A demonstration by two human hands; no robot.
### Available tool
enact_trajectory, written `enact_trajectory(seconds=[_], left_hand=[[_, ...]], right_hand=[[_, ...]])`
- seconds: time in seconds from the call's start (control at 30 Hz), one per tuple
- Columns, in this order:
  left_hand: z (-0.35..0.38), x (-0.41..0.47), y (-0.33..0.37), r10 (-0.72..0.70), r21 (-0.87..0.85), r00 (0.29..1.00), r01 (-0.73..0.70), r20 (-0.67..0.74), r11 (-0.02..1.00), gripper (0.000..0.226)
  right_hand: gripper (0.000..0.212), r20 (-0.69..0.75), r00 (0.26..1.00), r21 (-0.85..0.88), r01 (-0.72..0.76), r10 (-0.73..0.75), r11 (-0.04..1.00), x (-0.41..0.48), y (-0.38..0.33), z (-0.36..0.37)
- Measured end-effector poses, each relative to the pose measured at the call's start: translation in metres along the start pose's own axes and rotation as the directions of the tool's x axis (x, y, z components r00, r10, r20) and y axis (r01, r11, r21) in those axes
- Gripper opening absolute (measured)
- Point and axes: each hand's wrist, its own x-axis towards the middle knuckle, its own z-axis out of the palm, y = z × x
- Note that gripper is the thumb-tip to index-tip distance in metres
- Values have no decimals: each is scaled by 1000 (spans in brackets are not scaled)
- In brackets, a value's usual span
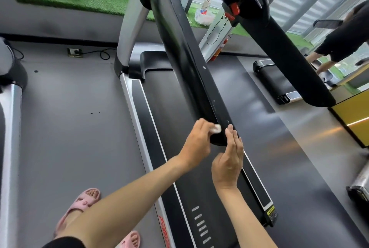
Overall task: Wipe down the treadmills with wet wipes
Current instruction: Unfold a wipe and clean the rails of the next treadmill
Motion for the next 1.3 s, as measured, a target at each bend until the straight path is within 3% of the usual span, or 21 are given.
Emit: enact_trajectory(seconds=[0.07,0.1,0.17,0.23,0.3,0.37,0.53,0.6,0.7,0.87,0.93,1.0,1.03,1.07,1.1,1.13,1.17,1.23,1.3], left_hand=[[-5,-25,-13,24,72,986,-36,166,997,28],[-9,-31,-20,-12,115,983,-9,182,993,29],[-20,-21,-32,-189,102,982,185,27,977,24],[-34,14,-32,-403,-24,897,406,-182,914,17],[-47,57,-29,-538,-148,808,517,-239,843,13],[-52,95,-30,-587,-182,772,559,-241,809,11],[-40,124,-29,-562,-85,788,560,-251,824,13],[-27,106,-23,-441,-15,855,455,-273,890,14],[-11,62,-8,-157,19,958,167,-242,986,16],[-1,-2,2,23,3,1000,-23,19,1000,22],[-12,-24,-14,168,105,938,-208,302,972,28],[-32,-36,-46,238,252,804,-428,544,868,30],[-40,-35,-61,178,330,828,-395,531,857,30],[-46,-29,-73,48,384,907,-224,418,896,26],[-51,-18,-77,-138,373,967,50,212,926,20],[-56,-1,-79,-339,284,941,322,14,903,16],[-58,18,-77,-512,135,853,522,-106,842,19],[-53,51,-75,-712,-113,692,703,-122,703,21],[-41,68,-65,-804,-274,593,766,-50,582,12]], right_hand=[[57,-12,1000,-7,11,-11,1000,1,0,0],[58,-14,1000,-12,7,-7,1000,1,0,0],[63,-14,1000,-19,-12,12,1000,0,-3,3],[68,-11,1000,-18,-22,22,1000,-1,-5,4],[72,-3,1000,-12,-10,10,1000,0,-4,3],[77,8,1000,-3,0,0,1000,1,-2,1],[73,11,1000,-8,11,-11,1000,1,-1,-1],[71,6,1000,-14,12,-12,1000,0,1,1],[65,-14,1000,-11,4,-4,1000,0,0,2],[52,-33,999,2,4,-4,1000,1,-2,3],[52,-17,1000,6,8,-8,1000,0,0,1],[58,5,1000,4,18,-18,1000,0,1,0],[61,10,1000,-3,19,-19,1000,0,2,0],[64,16,1000,-9,19,-18,1000,0,3,0],[67,21,1000,-12,15,-15,1000,0,3,1],[69,25,1000,-13,8,-8,1000,0,3,1],[71,29,1000,-14,3,-2,1000,0,2,2],[74,42,999,-21,5,-4,1000,0,2,0],[76,55,998,-22,17,-15,1000,1,5,-2]])
